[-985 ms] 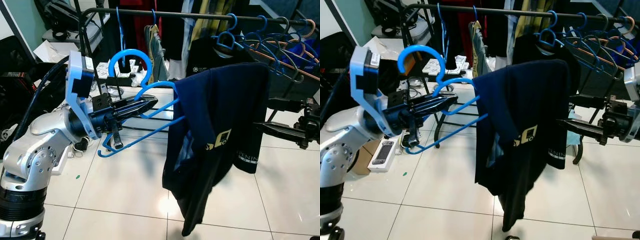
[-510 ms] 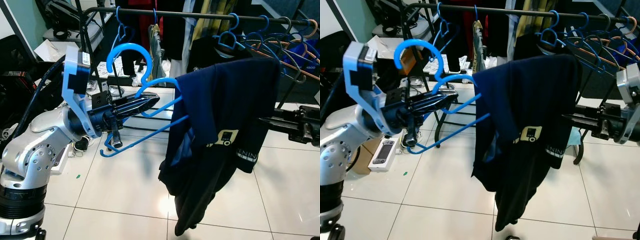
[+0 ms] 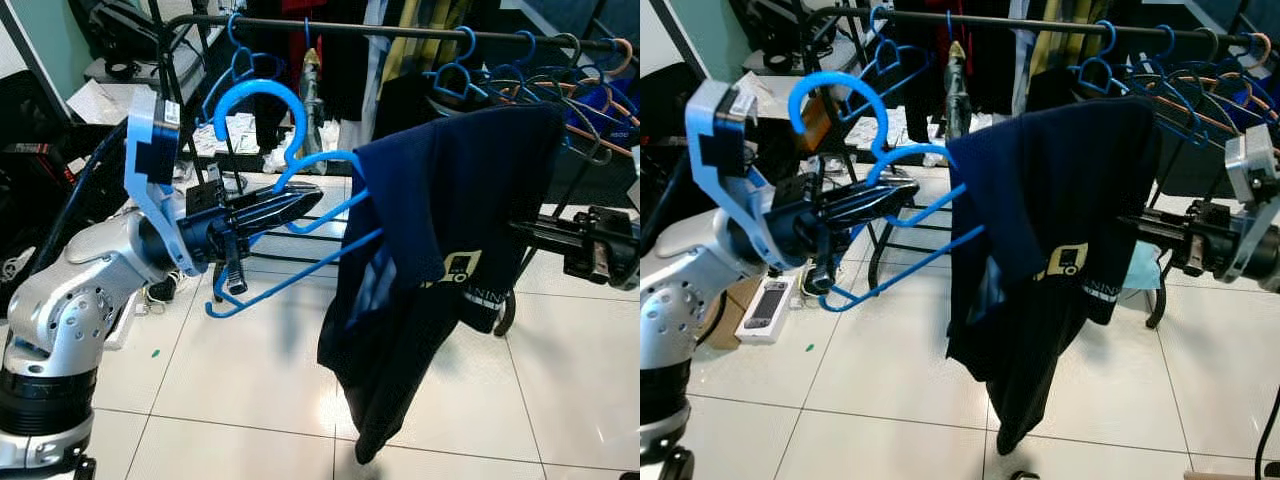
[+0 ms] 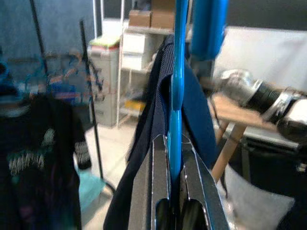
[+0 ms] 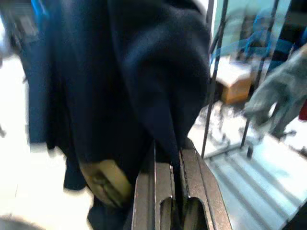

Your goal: Hang hanger

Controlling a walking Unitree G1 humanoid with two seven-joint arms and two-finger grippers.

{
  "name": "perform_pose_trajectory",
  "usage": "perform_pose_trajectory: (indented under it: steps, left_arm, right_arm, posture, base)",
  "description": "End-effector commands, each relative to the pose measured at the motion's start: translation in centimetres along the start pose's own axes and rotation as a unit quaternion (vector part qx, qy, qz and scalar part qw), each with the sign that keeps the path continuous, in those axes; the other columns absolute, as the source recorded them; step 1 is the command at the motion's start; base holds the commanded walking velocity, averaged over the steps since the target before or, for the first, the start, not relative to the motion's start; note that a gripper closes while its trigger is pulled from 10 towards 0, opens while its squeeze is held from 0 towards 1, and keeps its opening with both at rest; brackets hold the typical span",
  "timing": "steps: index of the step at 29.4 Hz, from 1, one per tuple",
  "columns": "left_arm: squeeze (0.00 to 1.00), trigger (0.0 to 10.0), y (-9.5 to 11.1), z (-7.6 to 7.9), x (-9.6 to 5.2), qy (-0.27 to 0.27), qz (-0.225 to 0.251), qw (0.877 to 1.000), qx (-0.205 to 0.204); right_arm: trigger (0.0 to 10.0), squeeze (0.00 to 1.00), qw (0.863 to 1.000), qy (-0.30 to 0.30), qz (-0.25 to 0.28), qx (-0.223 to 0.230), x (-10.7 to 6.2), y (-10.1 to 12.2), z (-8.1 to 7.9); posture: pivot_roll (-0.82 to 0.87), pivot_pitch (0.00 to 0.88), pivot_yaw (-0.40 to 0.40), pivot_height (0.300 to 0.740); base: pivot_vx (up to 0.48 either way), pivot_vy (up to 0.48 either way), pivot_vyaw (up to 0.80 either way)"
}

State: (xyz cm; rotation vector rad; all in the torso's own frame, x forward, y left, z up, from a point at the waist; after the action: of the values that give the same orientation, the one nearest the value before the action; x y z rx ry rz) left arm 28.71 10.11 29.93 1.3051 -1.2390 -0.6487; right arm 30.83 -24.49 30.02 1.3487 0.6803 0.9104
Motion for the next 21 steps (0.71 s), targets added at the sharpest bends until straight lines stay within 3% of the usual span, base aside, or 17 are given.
perform_pose_trajectory:
  steps: [1,2,3,4,5,6,7,10,11,12,14,16,17,20,21]
  left_arm:
    - [0.00,7.8,-1.6,-0.6,-1.2,0.016,-0.033,0.999,-0.003]
    - [0.00,7.8,-1.6,-0.6,-1.2,0.016,-0.033,0.999,-0.003]
    - [0.00,7.9,-2.6,-1.0,-2.1,0.031,-0.048,0.998,-0.015]
    - [0.00,7.9,-2.6,-1.0,-2.1,0.031,-0.048,0.998,-0.015]
    - [0.00,8.3,-3.7,-1.3,-3.2,0.042,-0.067,0.997,-0.025]
    - [0.00,8.3,-3.7,-1.3,-3.2,0.042,-0.067,0.997,-0.025]
    - [0.00,8.9,-5.0,-1.3,-4.3,0.050,-0.093,0.994,-0.037]
    - [0.00,9.3,-6.1,-1.3,-5.2,0.056,-0.116,0.991,-0.043]
    - [0.00,9.5,-7.2,-1.2,-6.1,0.059,-0.141,0.987,-0.052]
    - [0.00,9.5,-7.2,-1.2,-6.1,0.059,-0.141,0.987,-0.052]
    - [0.00,9.7,-10.5,-1.1,-8.8,0.081,-0.219,0.970,-0.062]
    - [0.00,9.7,-10.5,-1.1,-8.8,0.081,-0.219,0.970,-0.062]
    - [0.00,9.9,-11.8,-0.9,-9.9,0.088,-0.248,0.962,-0.068]
    - [0.00,9.9,-11.8,-0.9,-9.9,0.088,-0.248,0.962,-0.068]
    - [0.00,10.0,-13.6,-0.9,-11.2,0.115,-0.281,0.949,-0.077]
  right_arm:
    - [0.0,0.00,0.997,-0.013,0.081,-0.009,-0.7,3.2,0.4]
    - [0.0,0.00,0.997,-0.013,0.081,-0.009,-0.7,3.2,0.4]
    - [0.0,0.00,0.992,-0.028,0.126,-0.014,-1.3,5.0,1.0]
    - [0.0,0.00,0.992,-0.028,0.126,-0.014,-1.3,5.0,1.0]
    - [0.0,0.00,0.985,-0.048,0.163,-0.019,-2.0,6.6,1.6]
    - [0.0,0.00,0.985,-0.048,0.163,-0.019,-2.0,6.6,1.6]
    - [0.0,0.00,0.979,-0.074,0.187,-0.025,-2.7,7.6,2.3]
    - [0.0,0.00,0.975,-0.095,0.199,-0.027,-3.2,8.1,2.9]
    - [0.0,0.00,0.971,-0.118,0.204,-0.030,-3.5,8.3,3.5]
    - [0.0,0.00,0.971,-0.118,0.204,-0.030,-3.5,8.3,3.5]
    - [0.0,0.00,0.964,-0.191,0.184,-0.035,-3.8,7.2,5.4]
    - [0.0,0.00,0.964,-0.191,0.184,-0.035,-3.8,7.2,5.4]
    - [0.0,0.00,0.959,-0.215,0.182,-0.031,-4.0,6.8,6.0]
    - [0.0,0.00,0.959,-0.215,0.182,-0.031,-4.0,6.8,6.0]
    - [0.0,0.00,0.958,-0.251,0.137,-0.022,-3.9,4.6,6.8]
  posture:
    - [-0.08,0.141,0.029,0.740]
    - [-0.08,0.141,0.029,0.740]
    - [-0.08,0.141,0.028,0.740]
    - [-0.08,0.141,0.028,0.740]
    - [-0.08,0.142,0.027,0.740]
    - [-0.08,0.142,0.027,0.740]
    - [-0.08,0.143,0.026,0.740]
    - [-0.08,0.143,0.025,0.740]
    - [-0.08,0.143,0.025,0.740]
    - [-0.08,0.143,0.025,0.740]
    - [-0.07,0.141,0.028,0.740]
    - [-0.07,0.141,0.028,0.740]
    - [-0.07,0.142,0.027,0.740]
    - [-0.07,0.142,0.027,0.740]
    - [-0.07,0.142,0.030,0.740]
  base:
    - [0.000,0.000,0.00]
    - [0.000,0.000,0.00]
    - [0.000,0.000,0.00]
    - [0.000,0.000,0.00]
    - [0.000,0.000,0.00]
    - [0.000,0.000,0.00]
    - [0.000,0.000,0.00]
    - [0.000,0.000,0.00]
    - [0.000,0.000,0.00]
    - [0.000,0.000,0.00]
    - [0.000,0.000,0.00]
    - [0.000,0.000,0.00]
    - [0.000,0.000,0.00]
    - [0.000,0.000,0.00]
    - [0.000,0.000,0.00]
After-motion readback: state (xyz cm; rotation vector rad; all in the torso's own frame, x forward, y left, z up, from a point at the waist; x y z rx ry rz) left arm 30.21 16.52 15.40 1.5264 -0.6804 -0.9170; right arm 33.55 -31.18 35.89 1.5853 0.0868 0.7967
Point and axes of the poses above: a point about 5 cm out from each wrist's last joint towards the gripper, its own x axis pointing out of the wrist towards the gripper, its own y axis along the axis of the wrist's last joint, z = x × y, the point moved 5 cm from there along x, pointing out of the wrist towards the gripper, and after that the axes turned 2 degrees about x, right-handed, at the moved point
